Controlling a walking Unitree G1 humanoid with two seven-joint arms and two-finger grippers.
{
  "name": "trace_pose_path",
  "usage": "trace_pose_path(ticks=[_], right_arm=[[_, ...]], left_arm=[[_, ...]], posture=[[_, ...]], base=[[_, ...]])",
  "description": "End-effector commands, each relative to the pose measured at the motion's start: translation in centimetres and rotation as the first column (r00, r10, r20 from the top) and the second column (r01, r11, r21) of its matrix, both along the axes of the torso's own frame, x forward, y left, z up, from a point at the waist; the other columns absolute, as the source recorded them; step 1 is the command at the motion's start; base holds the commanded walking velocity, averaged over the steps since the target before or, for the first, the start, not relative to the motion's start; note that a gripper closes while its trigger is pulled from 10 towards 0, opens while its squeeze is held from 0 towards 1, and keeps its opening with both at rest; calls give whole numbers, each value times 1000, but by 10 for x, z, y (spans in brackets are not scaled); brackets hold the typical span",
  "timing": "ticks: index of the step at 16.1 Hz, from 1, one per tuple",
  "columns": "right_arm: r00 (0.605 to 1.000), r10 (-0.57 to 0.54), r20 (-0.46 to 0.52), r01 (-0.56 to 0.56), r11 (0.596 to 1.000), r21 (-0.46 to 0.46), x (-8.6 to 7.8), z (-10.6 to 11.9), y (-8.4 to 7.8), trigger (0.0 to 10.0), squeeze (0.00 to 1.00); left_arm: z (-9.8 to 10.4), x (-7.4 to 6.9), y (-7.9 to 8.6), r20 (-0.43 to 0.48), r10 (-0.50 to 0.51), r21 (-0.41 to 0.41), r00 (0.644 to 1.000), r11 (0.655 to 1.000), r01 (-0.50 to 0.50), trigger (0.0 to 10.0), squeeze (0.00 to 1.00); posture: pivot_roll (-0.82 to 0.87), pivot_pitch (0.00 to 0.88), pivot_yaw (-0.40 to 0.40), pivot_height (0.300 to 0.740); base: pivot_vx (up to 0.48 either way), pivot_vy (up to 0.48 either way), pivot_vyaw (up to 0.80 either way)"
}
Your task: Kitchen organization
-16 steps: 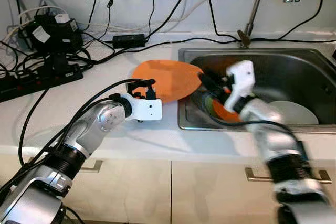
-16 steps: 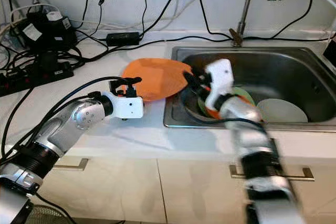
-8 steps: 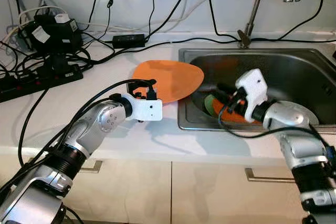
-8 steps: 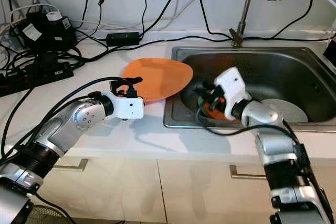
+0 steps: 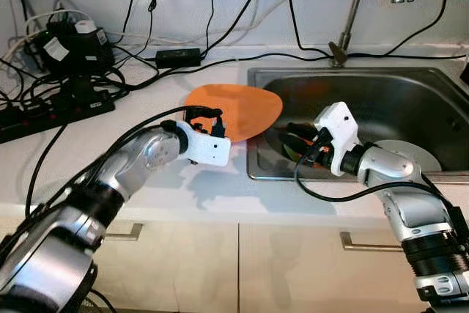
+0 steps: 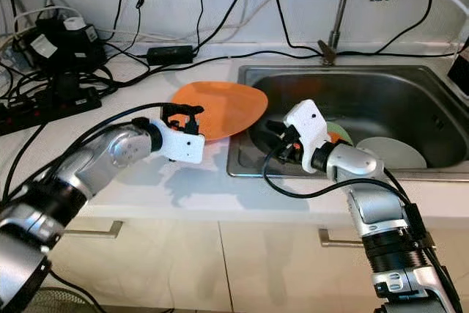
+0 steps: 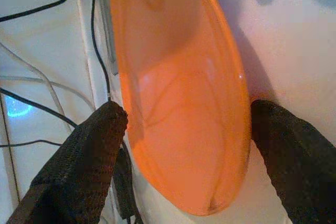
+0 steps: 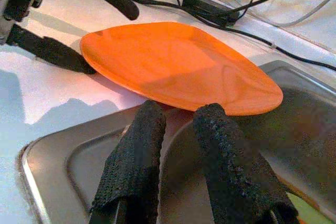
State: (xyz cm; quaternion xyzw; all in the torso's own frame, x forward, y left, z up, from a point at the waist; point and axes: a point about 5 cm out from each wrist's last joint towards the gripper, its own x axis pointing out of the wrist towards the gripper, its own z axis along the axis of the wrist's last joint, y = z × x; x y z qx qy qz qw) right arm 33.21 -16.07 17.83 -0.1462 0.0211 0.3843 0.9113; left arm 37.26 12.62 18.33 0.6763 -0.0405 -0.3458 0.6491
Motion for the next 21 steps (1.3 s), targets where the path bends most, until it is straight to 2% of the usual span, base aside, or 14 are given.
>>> trace_pose_path(ticks=[1, 4, 10, 13, 14, 21], right_arm=[[1000, 20, 1, -20, 1000, -5, -2, 1, 4, 10000, 0], [1000, 24, -3, -23, 1000, 1, -5, 1, 7, 10000, 0], [1000, 16, -6, -16, 1000, 4, -6, 0, 8, 10000, 0], [1000, 11, -8, -11, 1000, 6, -7, -1, 8, 10000, 0], [1000, 9, -9, -9, 1000, 9, -7, -2, 8, 10000, 0], [1000, 0, -13, 0, 1000, 13, -7, -2, 9, 10000, 0]], left_arm=[[-10, 3, 5, -45, 33, 63, 998, 998, -30, 10000, 0], [-16, 7, 1, -62, 49, 67, 997, 997, -45, 10000, 0], [-28, 10, -10, -69, 59, 10, 996, 998, -58, 10000, 0], [-37, 8, -11, -86, 57, 23, 995, 998, -55, 10000, 0], [-39, 8, -13, -90, 54, 8, 994, 999, -54, 0, 0], [-43, 7, -14, -99, 45, -2, 994, 999, -45, 0, 0]], posture=[[9, 0, 74, 740], [0, 0, 77, 740], [-5, 0, 79, 740], [-10, 0, 83, 740], [-11, 0, 83, 740], [-8, 0, 83, 740]], base=[[0, 0, 0], [0, 0, 0], [0, 0, 0], [0, 0, 0], [0, 0, 0], [0, 0, 0]])
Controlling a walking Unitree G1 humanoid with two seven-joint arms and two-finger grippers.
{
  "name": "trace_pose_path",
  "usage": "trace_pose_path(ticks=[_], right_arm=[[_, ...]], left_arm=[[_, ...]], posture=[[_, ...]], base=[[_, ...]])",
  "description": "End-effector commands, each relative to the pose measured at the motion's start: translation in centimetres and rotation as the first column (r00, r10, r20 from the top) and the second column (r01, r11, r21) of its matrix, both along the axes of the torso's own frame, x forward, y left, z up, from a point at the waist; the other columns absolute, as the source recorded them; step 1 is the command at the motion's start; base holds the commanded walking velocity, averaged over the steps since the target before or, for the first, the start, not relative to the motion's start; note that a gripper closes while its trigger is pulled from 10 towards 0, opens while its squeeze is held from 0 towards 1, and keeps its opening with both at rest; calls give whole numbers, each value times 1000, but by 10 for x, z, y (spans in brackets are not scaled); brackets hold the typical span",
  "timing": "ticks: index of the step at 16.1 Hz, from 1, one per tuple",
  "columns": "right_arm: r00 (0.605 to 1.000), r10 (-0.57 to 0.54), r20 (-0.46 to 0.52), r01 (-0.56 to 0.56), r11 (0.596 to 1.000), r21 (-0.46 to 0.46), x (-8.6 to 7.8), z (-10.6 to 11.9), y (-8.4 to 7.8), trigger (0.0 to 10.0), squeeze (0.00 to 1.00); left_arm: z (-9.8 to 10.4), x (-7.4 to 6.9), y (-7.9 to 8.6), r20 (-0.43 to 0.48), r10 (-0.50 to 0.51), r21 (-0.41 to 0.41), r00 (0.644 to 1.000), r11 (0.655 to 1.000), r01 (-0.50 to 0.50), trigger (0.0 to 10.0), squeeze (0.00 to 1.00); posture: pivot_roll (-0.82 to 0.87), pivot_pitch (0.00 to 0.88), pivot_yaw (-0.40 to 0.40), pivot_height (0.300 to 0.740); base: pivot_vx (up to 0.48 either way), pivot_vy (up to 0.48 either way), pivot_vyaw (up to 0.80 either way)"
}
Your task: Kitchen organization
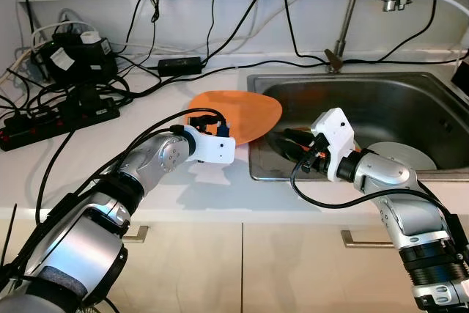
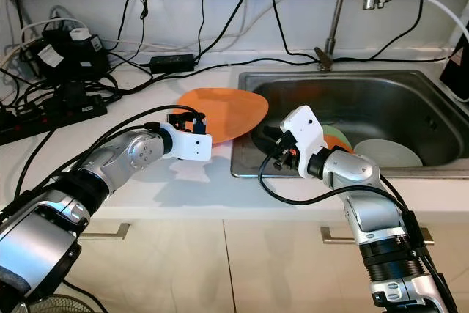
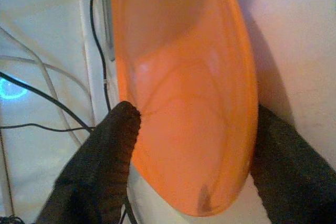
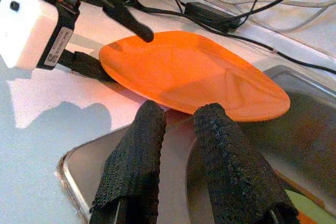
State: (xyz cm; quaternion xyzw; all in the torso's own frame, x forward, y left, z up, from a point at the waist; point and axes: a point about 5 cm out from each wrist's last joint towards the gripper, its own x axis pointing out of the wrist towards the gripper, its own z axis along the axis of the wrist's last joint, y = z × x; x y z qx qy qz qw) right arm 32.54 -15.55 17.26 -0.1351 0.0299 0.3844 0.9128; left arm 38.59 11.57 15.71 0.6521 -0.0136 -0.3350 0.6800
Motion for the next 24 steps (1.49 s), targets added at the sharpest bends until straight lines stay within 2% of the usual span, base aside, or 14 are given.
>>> trace_pose_path(ticks=[1, 17, 21, 24], right_arm=[[1000, 5, 11, -5, 1000, 1, -1, 3, 4, 10000, 0], [1000, -3, 6, 3, 1000, 4, 1, 1, 5, 10000, 0], [1000, -4, 5, 4, 1000, 7, 1, 1, 6, 10000, 0], [1000, -6, 5, 6, 1000, 10, 0, 0, 6, 10000, 0]], left_arm=[[-18, -6, -3, -62, -27, 49, 998, 998, 30, 0, 0], [-22, -8, 4, -76, -13, 38, 997, 999, 16, 0, 0], [-17, -6, 6, -35, 2, 30, 999, 1000, 0, 0, 0], [-2, 0, 8, 82, 35, 11, 996, 999, -36, 0, 0]], posture=[[-8, 0, 83, 740], [-2, 0, 83, 740], [-3, 0, 84, 740], [-3, 0, 83, 740]], base=[[0, 0, 0], [0, 0, 0], [0, 0, 0], [0, 0, 0]])
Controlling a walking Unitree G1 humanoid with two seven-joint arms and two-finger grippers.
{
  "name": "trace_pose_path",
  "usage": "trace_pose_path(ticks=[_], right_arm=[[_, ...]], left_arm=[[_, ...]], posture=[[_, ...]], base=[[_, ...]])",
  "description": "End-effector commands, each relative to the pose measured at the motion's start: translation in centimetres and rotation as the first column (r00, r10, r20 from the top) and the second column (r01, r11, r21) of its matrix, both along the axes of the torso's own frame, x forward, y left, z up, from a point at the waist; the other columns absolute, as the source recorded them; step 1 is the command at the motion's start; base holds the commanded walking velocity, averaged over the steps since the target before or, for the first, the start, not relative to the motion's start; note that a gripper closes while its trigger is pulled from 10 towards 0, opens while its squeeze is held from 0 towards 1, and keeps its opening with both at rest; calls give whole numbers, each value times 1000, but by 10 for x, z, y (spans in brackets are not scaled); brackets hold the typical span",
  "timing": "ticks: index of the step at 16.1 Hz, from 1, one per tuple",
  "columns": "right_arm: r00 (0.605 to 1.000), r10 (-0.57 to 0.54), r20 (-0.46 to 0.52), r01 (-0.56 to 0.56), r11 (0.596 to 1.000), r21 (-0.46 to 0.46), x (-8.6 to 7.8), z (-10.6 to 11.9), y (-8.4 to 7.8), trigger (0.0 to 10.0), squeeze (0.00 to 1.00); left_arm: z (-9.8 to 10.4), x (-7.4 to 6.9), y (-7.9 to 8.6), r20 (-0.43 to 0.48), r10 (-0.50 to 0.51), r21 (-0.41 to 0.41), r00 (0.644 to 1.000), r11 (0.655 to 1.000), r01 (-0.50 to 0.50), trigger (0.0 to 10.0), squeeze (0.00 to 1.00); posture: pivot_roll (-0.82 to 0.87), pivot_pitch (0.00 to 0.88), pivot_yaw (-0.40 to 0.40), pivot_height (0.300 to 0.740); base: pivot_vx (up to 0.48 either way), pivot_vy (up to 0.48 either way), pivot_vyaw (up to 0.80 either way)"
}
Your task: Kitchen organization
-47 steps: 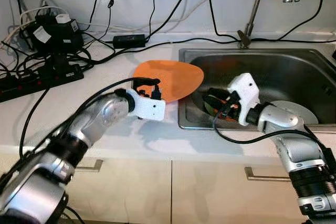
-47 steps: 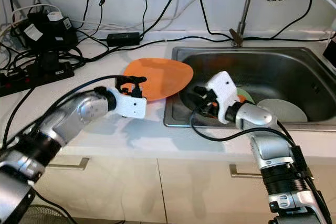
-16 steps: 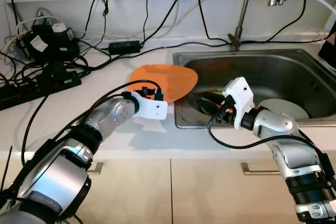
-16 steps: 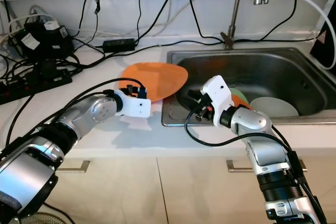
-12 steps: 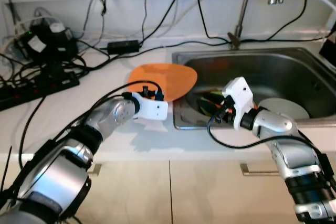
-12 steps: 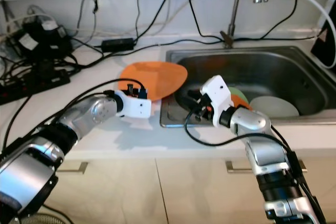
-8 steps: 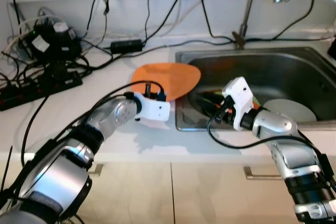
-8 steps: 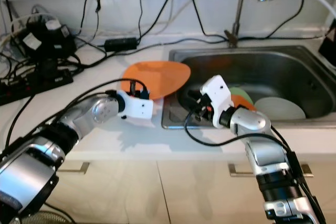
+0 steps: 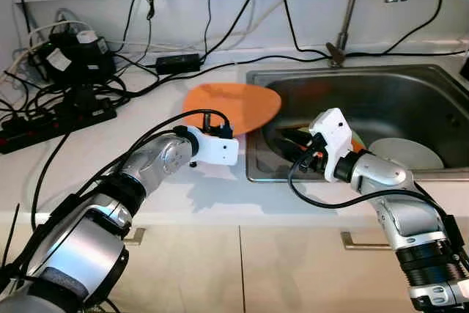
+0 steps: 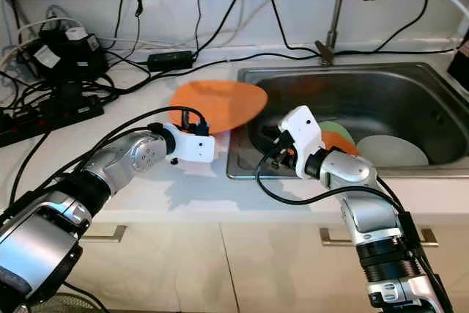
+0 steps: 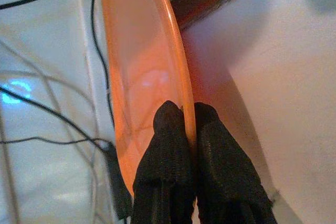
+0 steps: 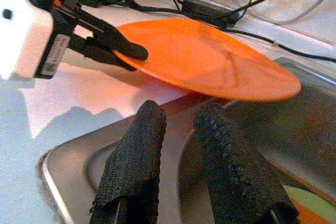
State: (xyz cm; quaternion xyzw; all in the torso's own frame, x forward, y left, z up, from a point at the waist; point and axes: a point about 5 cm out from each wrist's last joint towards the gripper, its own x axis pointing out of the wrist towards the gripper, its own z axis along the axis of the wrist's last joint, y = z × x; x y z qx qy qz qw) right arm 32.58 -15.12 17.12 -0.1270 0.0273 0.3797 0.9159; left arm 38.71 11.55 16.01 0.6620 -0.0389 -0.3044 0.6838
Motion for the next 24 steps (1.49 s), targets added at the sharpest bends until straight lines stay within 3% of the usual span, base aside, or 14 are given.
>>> trace_pose_path(ticks=[1, 3, 4, 6, 7, 8, 10, 13, 15, 16, 19, 20, 22, 24], right_arm=[[1000, 3, 5, -3, 1000, -6, 0, 2, 2, 10000, 0], [1000, 1, 5, -1, 1000, -3, 0, 1, 3, 10000, 0], [1000, 1, 3, -1, 1000, 0, 1, 1, 4, 10000, 0], [1000, 1, 3, -1, 1000, 1, 1, 1, 5, 10000, 0], [1000, 1, 3, -1, 1000, 4, 1, 1, 6, 10000, 0], [1000, -10, 3, 10, 1000, 13, 2, 1, 6, 10000, 0], [997, -74, 26, 72, 995, 65, 9, 6, 3, 10000, 0], [988, -145, 53, 137, 982, 131, 15, 15, -1, 10000, 0], [977, -203, 66, 187, 964, 187, 20, 19, -4, 10000, 0], [967, -240, 82, 215, 948, 236, 23, 24, -4, 10000, 0], [952, -289, 102, 240, 909, 341, 27, 32, 1, 10000, 0], [951, -292, 105, 239, 905, 351, 28, 33, 3, 10000, 0], [947, -304, 104, 247, 897, 368, 28, 33, 3, 10000, 0], [941, -325, 96, 268, 886, 380, 30, 32, 2, 10000, 0]], left_arm=[[7, 4, 9, 88, 55, -6, 995, 998, -55, 0, 0], [24, 9, 11, 215, 98, -61, 972, 994, -87, 0, 0], [37, 11, 11, 307, 133, -116, 942, 988, -102, 9020, 0], [41, 11, 11, 338, 140, -130, 931, 986, -101, 9020, 0], [44, 10, 9, 367, 144, -148, 919, 984, -95, 10000, 0], [51, 9, 6, 416, 152, -193, 897, 978, -77, 10000, 0], [65, 5, 0, 472, 193, -331, 860, 943, -30, 10000, 0], [77, -1, -7, 468, 218, -474, 857, 880, 35, 10000, 0], [84, -9, -17, 440, 198, -590, 876, 799, 116, 10000, 0], [91, -15, -23, 383, 184, -709, 905, 687, 161, 10000, 0], [100, -26, -35, 282, 90, -850, 955, 486, 205, 10000, 0], [101, -28, -37, 267, 70, -868, 961, 452, 208, 10000, 0], [102, -30, -40, 195, 14, -927, 981, 330, 180, 10000, 0], [108, -38, -46, 234, -129, -951, 964, 177, 254, 10000, 0]], posture=[[-2, 0, 83, 740], [0, 0, 82, 740], [1, 0, 82, 740], [1, 0, 82, 740], [0, 0, 82, 740], [-1, 0, 82, 740], [0, 0, 80, 740], [3, 0, 79, 740], [5, 0, 77, 740], [10, 0, 74, 740], [14, 0, 73, 740], [14, 0, 72, 740], [13, 0, 72, 740], [15, 0, 71, 740]], base=[[0, 0, 0], [0, 0, 0], [0, 0, 0], [0, 0, 0], [0, 0, 0], [0, 0, 0], [0, 0, 0], [0, 0, 0], [0, 0, 0], [0, 0, 0], [0, 0, 0], [0, 0, 0], [0, 0, 0], [0, 0, 0]])
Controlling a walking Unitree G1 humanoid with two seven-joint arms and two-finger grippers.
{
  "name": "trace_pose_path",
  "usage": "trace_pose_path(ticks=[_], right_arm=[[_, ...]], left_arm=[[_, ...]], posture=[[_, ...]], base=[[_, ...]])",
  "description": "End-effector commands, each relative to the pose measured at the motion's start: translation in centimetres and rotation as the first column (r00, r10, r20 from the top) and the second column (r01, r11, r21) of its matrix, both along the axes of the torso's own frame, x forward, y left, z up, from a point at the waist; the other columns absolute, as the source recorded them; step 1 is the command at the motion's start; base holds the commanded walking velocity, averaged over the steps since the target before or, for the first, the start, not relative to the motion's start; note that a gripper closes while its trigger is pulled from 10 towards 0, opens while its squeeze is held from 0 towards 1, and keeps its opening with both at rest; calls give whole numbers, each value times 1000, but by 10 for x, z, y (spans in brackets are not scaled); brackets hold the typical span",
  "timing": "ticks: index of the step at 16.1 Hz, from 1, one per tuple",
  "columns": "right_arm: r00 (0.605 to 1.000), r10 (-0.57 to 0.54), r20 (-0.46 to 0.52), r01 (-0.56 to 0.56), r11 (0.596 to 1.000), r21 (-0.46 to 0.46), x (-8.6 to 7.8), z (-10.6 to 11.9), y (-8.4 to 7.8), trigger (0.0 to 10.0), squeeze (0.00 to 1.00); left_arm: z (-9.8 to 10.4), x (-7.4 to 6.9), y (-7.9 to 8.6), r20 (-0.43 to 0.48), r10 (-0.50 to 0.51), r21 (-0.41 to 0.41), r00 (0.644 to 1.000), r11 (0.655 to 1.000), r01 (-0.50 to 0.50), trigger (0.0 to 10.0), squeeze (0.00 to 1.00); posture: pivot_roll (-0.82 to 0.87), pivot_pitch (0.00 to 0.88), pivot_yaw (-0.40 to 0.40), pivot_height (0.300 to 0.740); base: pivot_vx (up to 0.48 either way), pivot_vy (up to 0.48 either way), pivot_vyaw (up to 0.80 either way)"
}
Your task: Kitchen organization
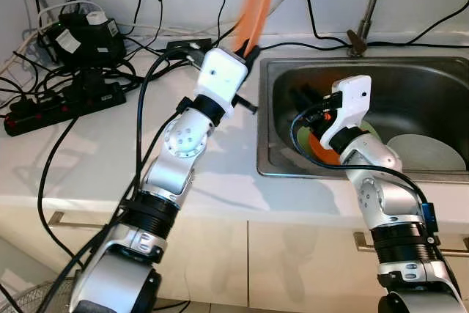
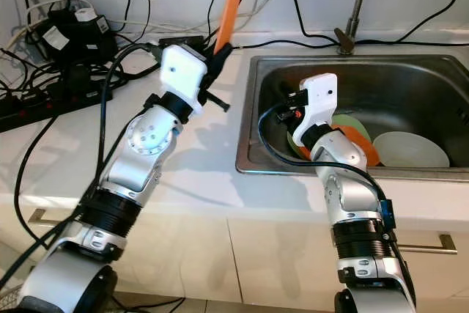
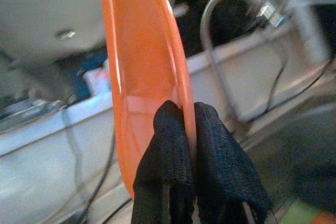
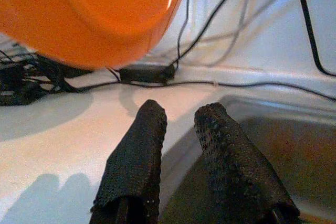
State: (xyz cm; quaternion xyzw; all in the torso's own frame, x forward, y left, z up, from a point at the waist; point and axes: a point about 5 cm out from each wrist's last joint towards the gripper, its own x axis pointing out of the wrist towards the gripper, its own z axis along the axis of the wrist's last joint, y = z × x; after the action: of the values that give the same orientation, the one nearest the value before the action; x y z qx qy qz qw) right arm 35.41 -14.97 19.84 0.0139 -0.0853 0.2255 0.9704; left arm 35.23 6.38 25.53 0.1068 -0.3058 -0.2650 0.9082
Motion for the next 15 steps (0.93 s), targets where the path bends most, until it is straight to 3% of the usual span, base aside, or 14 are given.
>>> trace_pose_path(ticks=[1, 2, 3, 4, 5, 6, 8, 10, 11, 12, 13, 15], right_arm=[[1000, -17, 15, 17, 1000, 25, 2, 5, 0, 10000, 0], [999, -40, 13, 39, 999, 36, 3, 4, -2, 10000, 0], [999, -47, 13, 47, 998, 38, 4, 4, -2, 10000, 0], [996, -93, 17, 92, 994, 65, 6, 7, -9, 10000, 0], [994, -105, 18, 103, 992, 72, 6, 8, -11, 10000, 0], [991, -136, 22, 133, 987, 85, 8, 11, -17, 10000, 0], [988, -157, 18, 154, 982, 109, 9, 14, -22, 10000, 0], [986, -169, 13, 166, 976, 142, 8, 16, -24, 10000, 0], [983, -184, 10, 180, 974, 139, 9, 16, -27, 10000, 0], [980, -200, -2, 198, 969, 145, 9, 15, -31, 10000, 835], [977, -212, -18, 212, 964, 158, 9, 13, -34, 10000, 1000], [977, -212, -28, 213, 960, 180, 9, 14, -37, 10000, 1000]], left_arm=[[14, -4, 9, 95, 10, -24, 995, 1000, -7, 10000, 0], [9, -2, 16, 105, 34, 115, 994, 992, -46, 10000, 0], [8, -1, 18, 103, 39, 142, 994, 988, -54, 10000, 0], [7, -1, 16, 131, 62, 264, 989, 960, -95, 10000, 0], [7, 0, 15, 137, 65, 292, 988, 951, -103, 10000, 0], [3, 2, 12, 176, 71, 387, 982, 912, -136, 10000, 0], [-4, 5, 9, 233, 80, 498, 969, 846, -189, 10000, 0], [-15, 8, 16, 288, 132, 580, 948, 764, -282, 10000, 0], [-19, 9, 18, 294, 143, 598, 945, 744, -298, 10000, 0], [-20, 10, 20, 300, 157, 606, 941, 730, -316, 10000, 0], [-21, 10, 21, 309, 170, 617, 936, 712, -334, 10000, 0], [-25, 12, 20, 323, 180, 642, 929, 679, -355, 10000, 0]], posture=[[17, 0, 70, 740], [19, 0, 71, 740], [18, 0, 71, 740], [20, 0, 71, 740], [20, 0, 71, 740], [16, 0, 72, 740], [15, 0, 72, 740], [12, 0, 74, 740], [12, 0, 75, 740], [12, 0, 76, 740], [13, 0, 75, 740], [11, 0, 74, 740]], base=[[0, 0, 0], [0, 0, 0], [0, 0, 0], [0, 0, 0], [0, 0, 0], [0, 0, 0], [0, 0, 0], [0, 0, 0], [0, 0, 0], [0, 0, 0], [0, 0, 0], [0, 0, 0]])
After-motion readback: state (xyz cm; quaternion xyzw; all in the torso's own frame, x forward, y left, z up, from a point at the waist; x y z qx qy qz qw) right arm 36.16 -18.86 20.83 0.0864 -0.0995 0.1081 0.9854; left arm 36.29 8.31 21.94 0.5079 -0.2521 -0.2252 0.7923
